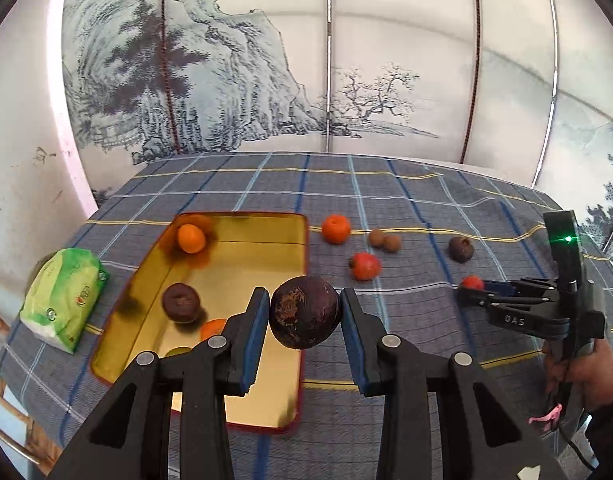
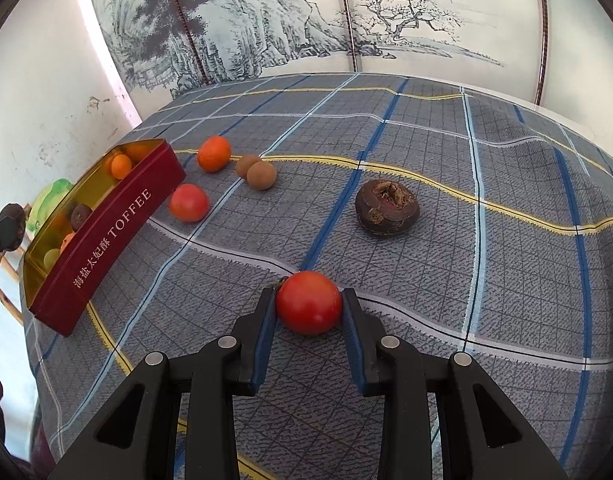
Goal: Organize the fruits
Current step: 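Carry the dark brown fruit with the left gripper into the tin and release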
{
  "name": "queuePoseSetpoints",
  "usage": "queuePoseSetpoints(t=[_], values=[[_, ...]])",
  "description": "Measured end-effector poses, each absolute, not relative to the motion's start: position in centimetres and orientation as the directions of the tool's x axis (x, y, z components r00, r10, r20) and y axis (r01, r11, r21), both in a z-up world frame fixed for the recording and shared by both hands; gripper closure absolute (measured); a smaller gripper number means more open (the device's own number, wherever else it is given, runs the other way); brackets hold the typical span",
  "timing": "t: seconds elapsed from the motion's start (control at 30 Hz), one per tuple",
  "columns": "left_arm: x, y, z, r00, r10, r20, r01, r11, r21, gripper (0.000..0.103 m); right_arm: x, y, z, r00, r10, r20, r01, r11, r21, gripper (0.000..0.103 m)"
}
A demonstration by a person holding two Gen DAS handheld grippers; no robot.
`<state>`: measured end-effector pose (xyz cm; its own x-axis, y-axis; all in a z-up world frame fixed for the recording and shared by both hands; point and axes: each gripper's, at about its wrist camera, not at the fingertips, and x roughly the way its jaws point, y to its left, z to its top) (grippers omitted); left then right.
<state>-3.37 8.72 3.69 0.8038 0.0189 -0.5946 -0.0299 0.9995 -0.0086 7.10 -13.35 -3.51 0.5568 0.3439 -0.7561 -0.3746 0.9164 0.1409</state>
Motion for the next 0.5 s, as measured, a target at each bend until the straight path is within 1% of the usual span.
queuePoseSetpoints(t=[0.5], values=[[-4.1,11.3,2.2,0.792,0.078,-0.605,-0.083,0.996,0.019,0.071,6.9,-12.9,-3.5,0.57,0.302,-0.764,-0.37,0.925,0.089,0.07]])
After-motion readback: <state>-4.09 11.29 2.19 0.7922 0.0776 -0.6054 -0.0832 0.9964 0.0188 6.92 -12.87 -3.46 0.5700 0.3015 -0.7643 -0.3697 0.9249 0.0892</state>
